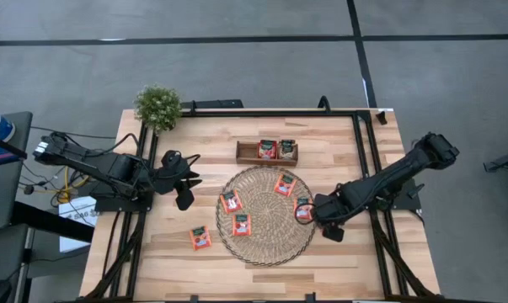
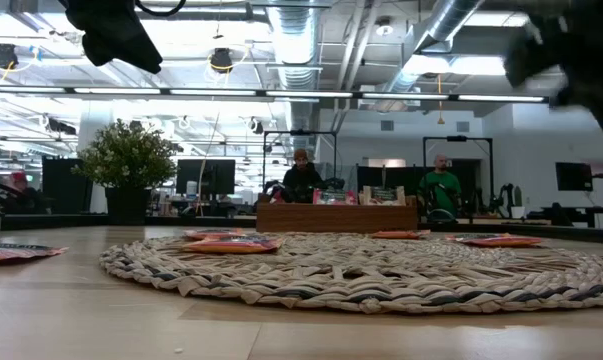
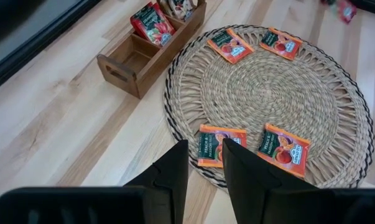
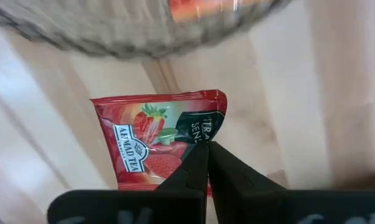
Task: Pick & Place Tea
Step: Put the red tea bag into the middle section of the wooden organizer
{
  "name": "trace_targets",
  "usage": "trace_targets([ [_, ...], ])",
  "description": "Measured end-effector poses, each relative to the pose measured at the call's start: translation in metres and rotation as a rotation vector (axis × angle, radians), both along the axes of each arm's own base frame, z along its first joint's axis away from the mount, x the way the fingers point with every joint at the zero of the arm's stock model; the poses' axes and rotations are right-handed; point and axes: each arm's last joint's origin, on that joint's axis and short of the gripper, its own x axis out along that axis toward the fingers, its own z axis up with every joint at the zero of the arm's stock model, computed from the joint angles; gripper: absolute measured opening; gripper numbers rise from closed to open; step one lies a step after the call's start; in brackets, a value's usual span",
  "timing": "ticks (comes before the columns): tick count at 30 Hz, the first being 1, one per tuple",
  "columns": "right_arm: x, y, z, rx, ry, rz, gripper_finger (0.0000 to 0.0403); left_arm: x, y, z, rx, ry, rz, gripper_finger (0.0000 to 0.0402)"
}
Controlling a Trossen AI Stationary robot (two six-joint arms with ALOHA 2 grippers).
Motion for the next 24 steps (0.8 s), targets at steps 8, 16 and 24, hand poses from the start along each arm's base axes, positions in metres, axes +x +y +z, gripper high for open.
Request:
trace_targets([
  [8,0.023,-0.007,0.075,-0.19,-0.228,-0.035,0.0,0.0,0.0,0.0,0.003,0.001,-0.003,0.0089],
  [16,0.07,-0.048,0.091,-0.374,-0.262,-0.005,0.0,0.0,0.002,0.0,0.019,-0.004,0.024,0.0089],
  [24,0.142,-0.095,0.077,-0.588,-0.16,0.194,0.0,-0.001,0.004,0.0,0.044,0.005,0.045,0.0089],
])
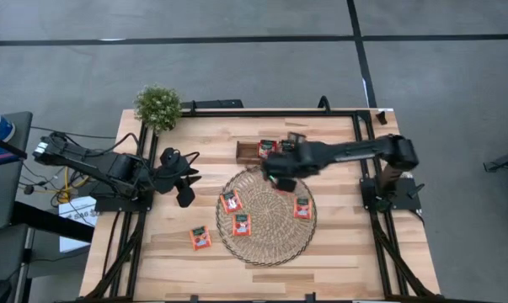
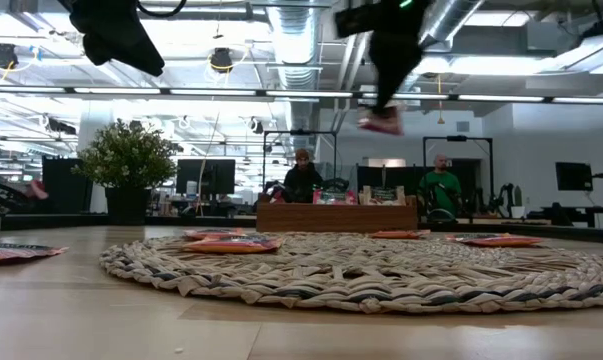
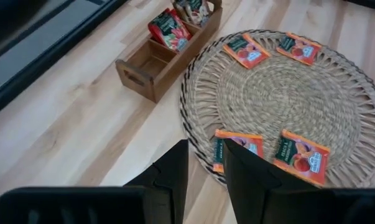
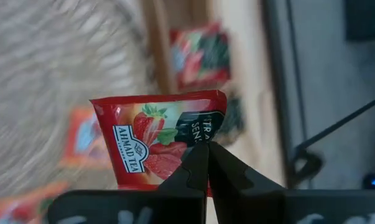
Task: Pick & Place Tea
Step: Put the red tea bag into the middle section of the wooden organizer
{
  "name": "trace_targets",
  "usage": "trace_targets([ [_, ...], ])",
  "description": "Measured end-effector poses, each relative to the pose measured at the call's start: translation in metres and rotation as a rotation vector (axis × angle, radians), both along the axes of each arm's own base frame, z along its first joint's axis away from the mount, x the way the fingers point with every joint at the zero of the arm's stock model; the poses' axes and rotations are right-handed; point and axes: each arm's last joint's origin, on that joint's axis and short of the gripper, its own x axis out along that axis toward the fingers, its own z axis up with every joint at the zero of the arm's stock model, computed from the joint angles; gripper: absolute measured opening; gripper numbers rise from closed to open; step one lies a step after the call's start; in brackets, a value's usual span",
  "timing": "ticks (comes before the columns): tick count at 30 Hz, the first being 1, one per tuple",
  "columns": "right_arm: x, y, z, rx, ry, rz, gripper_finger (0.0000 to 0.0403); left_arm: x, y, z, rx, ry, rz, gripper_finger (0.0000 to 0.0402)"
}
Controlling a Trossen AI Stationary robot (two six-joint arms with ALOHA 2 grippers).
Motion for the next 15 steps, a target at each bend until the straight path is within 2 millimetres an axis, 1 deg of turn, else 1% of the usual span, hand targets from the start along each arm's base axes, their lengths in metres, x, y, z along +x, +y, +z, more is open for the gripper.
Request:
trace_targets([
  [4,0.032,-0.026,-0.004,-0.065,-0.038,0.054,0.0,-0.001,0.0,0.0,0.016,0.01,-0.011,0.0089],
  [7,0.049,-0.043,-0.009,-0.119,-0.044,0.092,0.0,-0.001,0.0,0.0,0.021,0.015,-0.015,0.0089],
  [11,0.061,-0.064,-0.031,-0.147,0.045,0.106,0.0,-0.002,0.001,-0.001,0.025,0.031,-0.015,0.0089],
  [13,0.063,-0.07,-0.043,-0.141,0.094,0.103,0.0,-0.003,0.001,-0.002,0.03,0.044,-0.013,0.0089],
  [15,0.069,-0.075,-0.055,-0.143,0.106,0.096,0.0,-0.003,0.001,-0.002,0.034,0.048,-0.011,0.0089],
])
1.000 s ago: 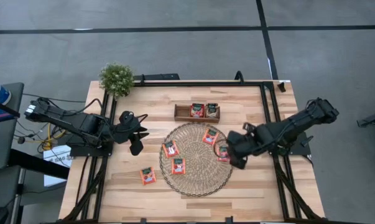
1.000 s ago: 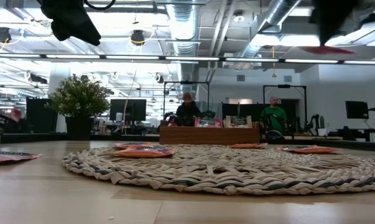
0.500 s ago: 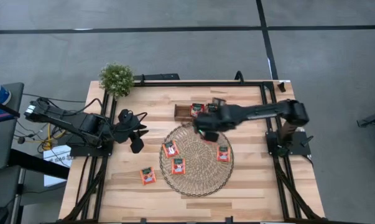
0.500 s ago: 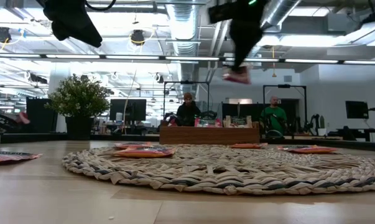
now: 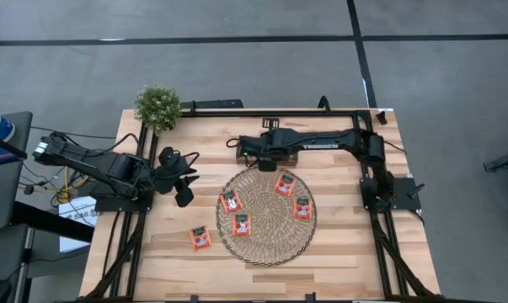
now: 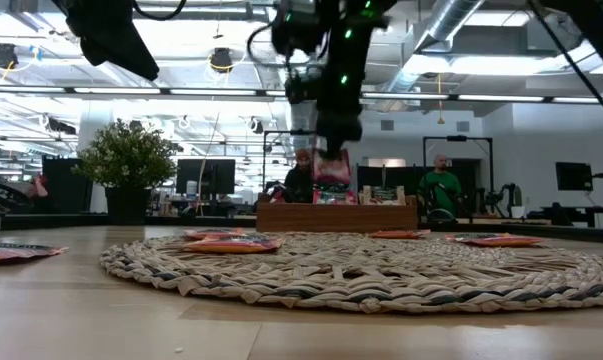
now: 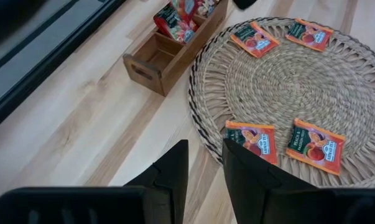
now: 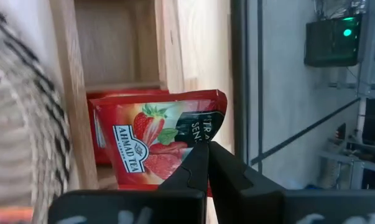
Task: Pick & Place Tea
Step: Put the red tea bag into the middle section of the wooden organizer
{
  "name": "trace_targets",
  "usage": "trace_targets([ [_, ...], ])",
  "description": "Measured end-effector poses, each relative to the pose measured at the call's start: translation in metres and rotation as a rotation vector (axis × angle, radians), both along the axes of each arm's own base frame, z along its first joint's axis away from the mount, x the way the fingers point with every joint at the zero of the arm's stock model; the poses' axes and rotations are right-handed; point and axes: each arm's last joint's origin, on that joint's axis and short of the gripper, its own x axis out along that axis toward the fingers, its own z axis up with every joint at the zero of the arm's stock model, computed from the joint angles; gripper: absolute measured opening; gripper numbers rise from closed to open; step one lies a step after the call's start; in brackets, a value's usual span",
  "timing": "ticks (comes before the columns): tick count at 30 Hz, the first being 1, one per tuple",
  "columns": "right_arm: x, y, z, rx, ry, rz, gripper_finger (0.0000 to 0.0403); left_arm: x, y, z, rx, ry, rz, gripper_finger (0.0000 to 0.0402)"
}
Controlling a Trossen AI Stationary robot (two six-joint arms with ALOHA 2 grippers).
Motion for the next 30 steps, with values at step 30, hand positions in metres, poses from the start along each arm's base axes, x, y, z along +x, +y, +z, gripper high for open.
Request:
trace_targets([
  [30,0.013,-0.017,-0.042,-0.067,0.059,-0.057,0.0,-0.001,0.0,-0.001,0.008,0.013,0.004,0.0089],
])
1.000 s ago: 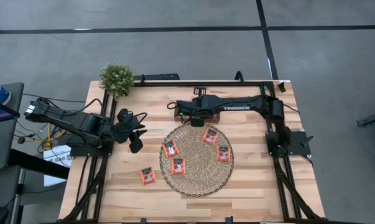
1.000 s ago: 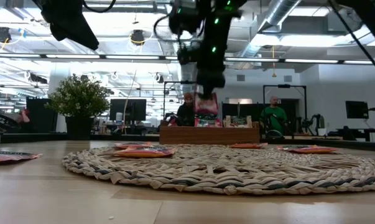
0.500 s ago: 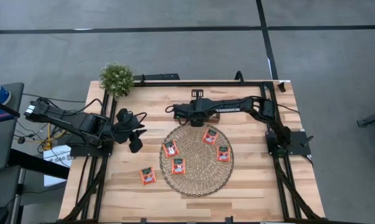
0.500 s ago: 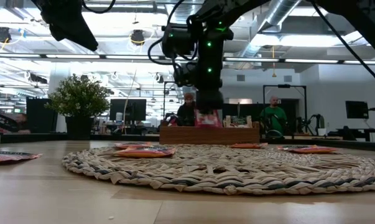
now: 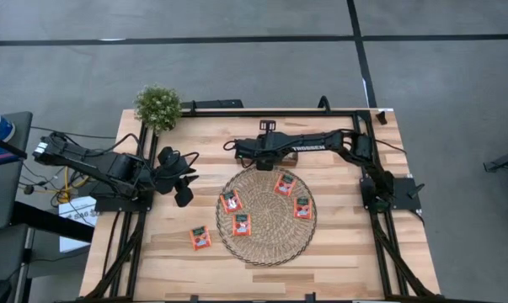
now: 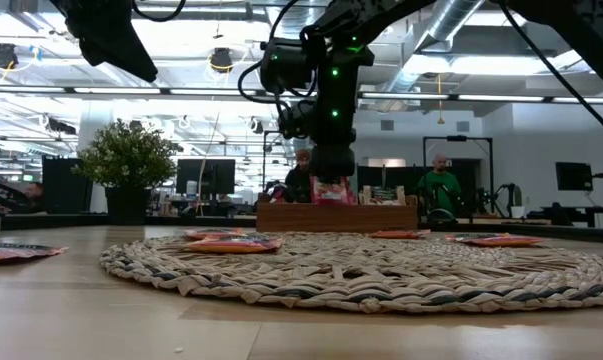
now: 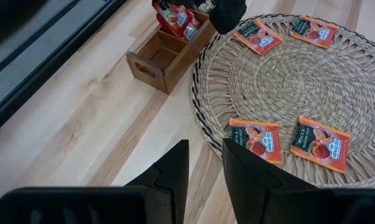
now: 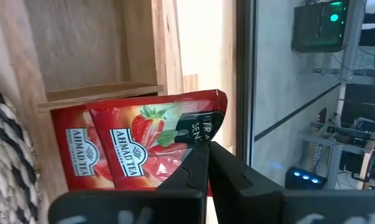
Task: Pick & Place Tea
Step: Put the red tea bag into the middle section of the wooden organizer
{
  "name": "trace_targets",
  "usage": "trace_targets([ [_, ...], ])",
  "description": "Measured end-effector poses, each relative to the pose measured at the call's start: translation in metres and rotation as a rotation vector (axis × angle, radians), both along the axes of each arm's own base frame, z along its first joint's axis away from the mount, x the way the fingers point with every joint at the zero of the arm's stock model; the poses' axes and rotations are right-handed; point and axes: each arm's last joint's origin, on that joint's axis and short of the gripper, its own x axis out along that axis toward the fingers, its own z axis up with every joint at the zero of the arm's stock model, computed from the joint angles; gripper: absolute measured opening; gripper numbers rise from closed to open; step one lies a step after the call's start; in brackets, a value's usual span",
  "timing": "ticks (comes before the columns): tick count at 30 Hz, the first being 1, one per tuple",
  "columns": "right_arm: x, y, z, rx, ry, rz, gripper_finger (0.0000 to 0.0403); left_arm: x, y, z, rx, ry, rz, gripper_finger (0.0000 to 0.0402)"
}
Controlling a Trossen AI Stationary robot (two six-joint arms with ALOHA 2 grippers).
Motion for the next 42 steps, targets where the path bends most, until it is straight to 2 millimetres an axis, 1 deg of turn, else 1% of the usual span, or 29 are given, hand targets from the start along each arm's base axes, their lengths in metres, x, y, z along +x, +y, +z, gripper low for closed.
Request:
trace_targets([
  [15,-0.0021,-0.0007,-0.0004,0.006,0.003,-0.023,0.0,0.0,0.0,0.0,-0.001,0.0,-0.001,0.0089],
  [26,-0.005,-0.0075,-0.0008,0.018,0.002,-0.057,0.0,0.0,-0.0001,-0.0001,-0.002,0.001,-0.003,0.0089],
  [36,-0.0061,-0.0073,-0.001,0.02,0.014,-0.056,0.0,-0.0007,0.0001,-0.0007,0.001,0.011,-0.002,0.0089],
  [42,-0.005,-0.0059,-0.0019,0.072,-0.002,-0.047,0.0,-0.0007,0.0001,-0.0007,0.002,0.011,-0.002,0.0089],
])
